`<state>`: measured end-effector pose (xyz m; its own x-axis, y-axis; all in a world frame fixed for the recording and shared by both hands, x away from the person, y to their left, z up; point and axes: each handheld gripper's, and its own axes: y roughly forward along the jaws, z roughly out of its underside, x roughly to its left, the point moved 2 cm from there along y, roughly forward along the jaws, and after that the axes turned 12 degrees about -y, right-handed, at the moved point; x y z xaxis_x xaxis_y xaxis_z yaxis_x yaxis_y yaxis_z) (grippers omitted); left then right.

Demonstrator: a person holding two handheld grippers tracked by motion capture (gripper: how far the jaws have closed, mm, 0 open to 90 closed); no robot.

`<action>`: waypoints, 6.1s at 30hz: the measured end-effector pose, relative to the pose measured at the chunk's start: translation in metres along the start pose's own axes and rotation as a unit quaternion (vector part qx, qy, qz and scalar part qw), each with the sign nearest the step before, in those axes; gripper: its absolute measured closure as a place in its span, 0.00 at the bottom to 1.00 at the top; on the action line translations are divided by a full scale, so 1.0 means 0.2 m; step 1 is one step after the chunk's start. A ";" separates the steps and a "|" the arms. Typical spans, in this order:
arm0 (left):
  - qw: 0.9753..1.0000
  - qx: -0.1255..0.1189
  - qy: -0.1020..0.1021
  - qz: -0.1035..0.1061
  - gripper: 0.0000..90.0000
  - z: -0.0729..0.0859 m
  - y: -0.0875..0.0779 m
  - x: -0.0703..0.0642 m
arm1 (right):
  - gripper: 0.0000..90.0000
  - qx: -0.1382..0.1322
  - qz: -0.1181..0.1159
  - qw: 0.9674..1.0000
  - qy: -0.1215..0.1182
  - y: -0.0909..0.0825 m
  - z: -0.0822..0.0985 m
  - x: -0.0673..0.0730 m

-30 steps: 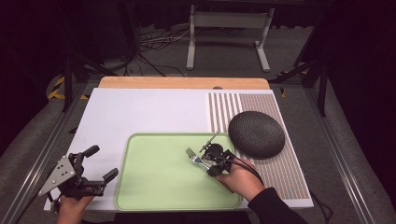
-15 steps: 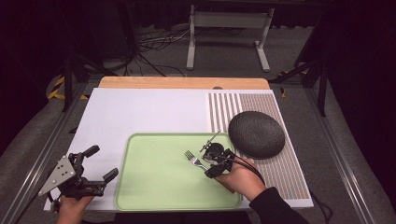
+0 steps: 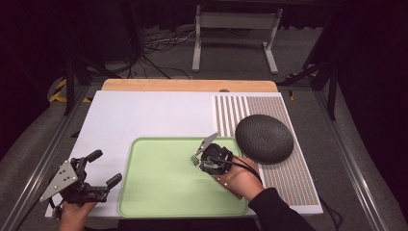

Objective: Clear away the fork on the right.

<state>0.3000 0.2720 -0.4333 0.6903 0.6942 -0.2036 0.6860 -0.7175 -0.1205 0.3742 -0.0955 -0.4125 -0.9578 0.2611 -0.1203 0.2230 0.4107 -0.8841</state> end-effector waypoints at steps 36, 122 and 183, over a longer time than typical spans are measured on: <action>1.000 -0.001 -0.001 0.003 0.00 0.00 0.00 0.00 | 1.00 -0.006 -0.007 0.999 -0.038 0.27 -0.09 -0.09; 1.000 0.004 -0.001 0.004 0.00 0.00 0.00 0.00 | 1.00 0.006 0.082 0.992 0.097 0.08 0.33 -0.40; 1.000 0.007 -0.004 0.002 0.00 0.01 0.01 0.00 | 0.02 -0.187 0.185 0.962 0.076 -0.45 0.41 -0.26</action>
<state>0.3013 0.2697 -0.4358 0.6916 0.6906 -0.2117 0.6798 -0.7213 -0.1324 0.3894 -0.2180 -0.3648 -0.7692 0.5633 -0.3018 0.6201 0.5436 -0.5657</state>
